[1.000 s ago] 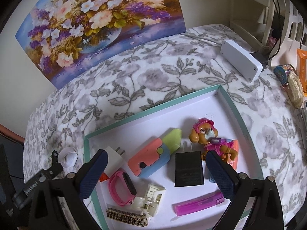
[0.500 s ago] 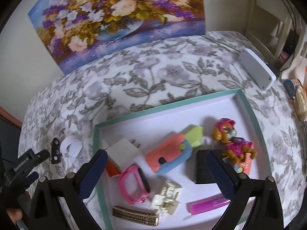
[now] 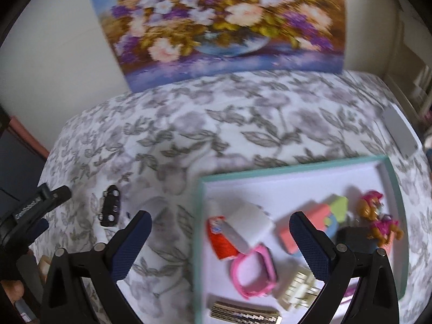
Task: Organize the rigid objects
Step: 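Move both tools from the tray back over the remaining items, then close the left gripper on the black toy car while the right grasps the white band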
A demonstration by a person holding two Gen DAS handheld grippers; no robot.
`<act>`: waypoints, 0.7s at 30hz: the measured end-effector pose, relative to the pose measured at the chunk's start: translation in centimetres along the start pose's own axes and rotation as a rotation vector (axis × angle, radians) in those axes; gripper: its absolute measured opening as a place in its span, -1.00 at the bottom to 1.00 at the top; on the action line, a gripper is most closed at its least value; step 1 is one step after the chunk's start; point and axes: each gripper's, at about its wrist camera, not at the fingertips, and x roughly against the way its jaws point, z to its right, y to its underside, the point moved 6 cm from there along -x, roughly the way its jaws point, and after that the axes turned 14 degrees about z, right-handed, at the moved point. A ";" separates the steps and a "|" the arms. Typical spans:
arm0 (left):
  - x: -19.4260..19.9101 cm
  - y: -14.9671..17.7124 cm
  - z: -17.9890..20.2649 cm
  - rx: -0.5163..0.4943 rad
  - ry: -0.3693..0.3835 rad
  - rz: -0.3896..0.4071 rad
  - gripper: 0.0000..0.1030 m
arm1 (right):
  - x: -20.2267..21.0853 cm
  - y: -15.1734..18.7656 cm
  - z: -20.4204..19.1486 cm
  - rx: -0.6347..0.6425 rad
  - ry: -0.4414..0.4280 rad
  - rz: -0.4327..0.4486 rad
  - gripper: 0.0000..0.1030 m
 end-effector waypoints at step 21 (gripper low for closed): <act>-5.0 1.6 -1.4 0.025 -0.008 -0.132 0.91 | -5.8 2.3 -7.3 0.159 -0.095 -0.061 1.00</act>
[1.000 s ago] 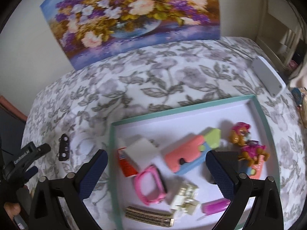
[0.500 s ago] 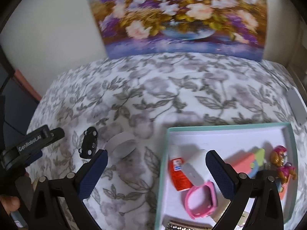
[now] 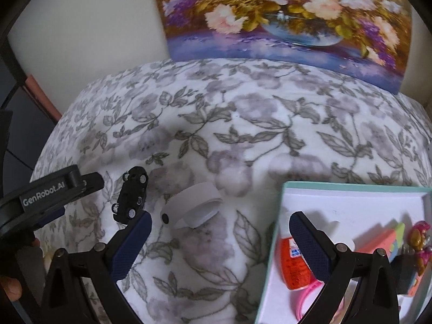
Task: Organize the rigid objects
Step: 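Close the left gripper on the black toy car while the right grasps the white band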
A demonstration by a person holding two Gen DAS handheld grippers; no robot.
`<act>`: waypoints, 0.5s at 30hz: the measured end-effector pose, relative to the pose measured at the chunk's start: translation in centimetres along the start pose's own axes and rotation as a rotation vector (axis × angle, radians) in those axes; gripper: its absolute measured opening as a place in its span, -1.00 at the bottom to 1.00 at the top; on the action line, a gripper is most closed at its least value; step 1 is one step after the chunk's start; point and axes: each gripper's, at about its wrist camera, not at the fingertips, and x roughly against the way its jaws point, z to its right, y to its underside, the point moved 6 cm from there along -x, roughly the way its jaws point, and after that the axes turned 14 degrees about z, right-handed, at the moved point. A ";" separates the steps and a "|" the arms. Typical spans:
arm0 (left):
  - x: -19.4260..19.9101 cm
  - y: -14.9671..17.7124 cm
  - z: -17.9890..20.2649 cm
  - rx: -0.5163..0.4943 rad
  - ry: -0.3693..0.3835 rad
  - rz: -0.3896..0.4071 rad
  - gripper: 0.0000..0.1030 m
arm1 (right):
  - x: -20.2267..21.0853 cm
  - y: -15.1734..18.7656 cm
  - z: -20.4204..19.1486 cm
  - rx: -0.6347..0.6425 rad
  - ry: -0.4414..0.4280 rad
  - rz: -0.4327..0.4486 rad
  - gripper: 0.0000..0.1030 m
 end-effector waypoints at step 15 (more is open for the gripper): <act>-2.5 1.6 3.6 -0.090 0.104 -0.052 0.90 | -3.7 1.0 -2.2 0.048 -0.043 -0.040 0.56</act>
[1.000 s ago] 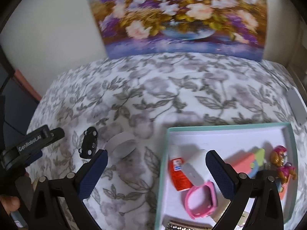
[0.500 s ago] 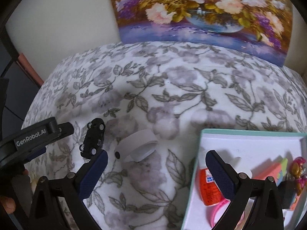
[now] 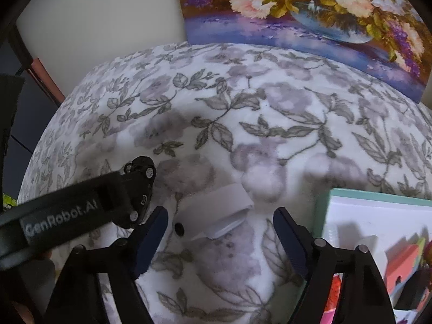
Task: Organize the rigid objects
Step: 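Close the left gripper on the black toy car while the right grasps the white band, then carry the black car with the left tool into the tray while the right carries the white band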
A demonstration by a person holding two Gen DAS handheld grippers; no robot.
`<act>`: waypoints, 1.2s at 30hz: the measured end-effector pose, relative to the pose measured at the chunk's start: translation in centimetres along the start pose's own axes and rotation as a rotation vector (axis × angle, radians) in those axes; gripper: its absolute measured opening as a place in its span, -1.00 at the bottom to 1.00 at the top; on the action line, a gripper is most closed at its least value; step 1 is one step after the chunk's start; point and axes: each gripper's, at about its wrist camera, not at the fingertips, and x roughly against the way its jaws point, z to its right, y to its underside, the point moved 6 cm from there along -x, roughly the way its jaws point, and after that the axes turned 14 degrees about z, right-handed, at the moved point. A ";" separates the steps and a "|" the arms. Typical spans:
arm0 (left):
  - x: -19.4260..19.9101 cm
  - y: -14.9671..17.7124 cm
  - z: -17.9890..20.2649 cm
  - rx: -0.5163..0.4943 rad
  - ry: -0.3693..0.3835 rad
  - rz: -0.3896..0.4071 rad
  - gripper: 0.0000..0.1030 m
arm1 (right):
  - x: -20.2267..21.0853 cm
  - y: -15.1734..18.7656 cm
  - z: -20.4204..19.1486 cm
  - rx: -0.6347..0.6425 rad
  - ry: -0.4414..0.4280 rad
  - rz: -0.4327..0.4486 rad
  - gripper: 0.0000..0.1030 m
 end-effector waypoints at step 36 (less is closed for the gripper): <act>8.6 1.8 3.7 -0.096 0.086 0.097 -0.33 | 7.5 1.2 4.3 -0.140 0.018 0.025 0.22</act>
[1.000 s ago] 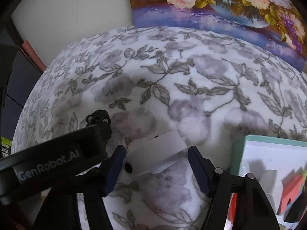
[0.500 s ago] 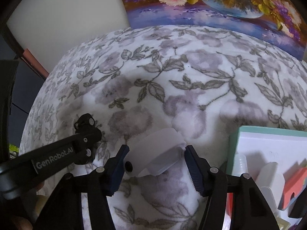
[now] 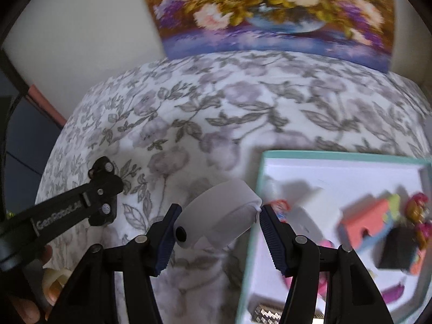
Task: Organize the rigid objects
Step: 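Carry the black car with the left tool into the tray while the right carries the white band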
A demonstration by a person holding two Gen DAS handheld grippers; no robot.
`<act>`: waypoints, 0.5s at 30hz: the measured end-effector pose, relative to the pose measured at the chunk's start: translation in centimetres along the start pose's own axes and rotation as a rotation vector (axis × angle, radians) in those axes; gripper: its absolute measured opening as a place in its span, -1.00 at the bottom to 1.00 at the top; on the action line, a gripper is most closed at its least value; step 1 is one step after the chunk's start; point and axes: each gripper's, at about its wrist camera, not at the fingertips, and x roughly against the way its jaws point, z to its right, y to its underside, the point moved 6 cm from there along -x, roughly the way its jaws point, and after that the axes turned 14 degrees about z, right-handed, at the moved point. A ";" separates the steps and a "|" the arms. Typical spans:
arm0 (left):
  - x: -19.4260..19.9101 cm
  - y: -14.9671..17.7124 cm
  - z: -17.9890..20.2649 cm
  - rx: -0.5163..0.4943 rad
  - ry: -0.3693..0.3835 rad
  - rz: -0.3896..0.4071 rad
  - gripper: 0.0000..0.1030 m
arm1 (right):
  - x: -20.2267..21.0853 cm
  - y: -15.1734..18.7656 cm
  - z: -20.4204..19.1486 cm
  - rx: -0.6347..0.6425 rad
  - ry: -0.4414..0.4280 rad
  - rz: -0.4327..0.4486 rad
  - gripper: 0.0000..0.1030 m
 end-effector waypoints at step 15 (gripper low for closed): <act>4.3 3.7 7.0 -0.214 0.056 0.057 -0.33 | 7.1 1.4 7.0 -0.128 0.119 0.048 0.22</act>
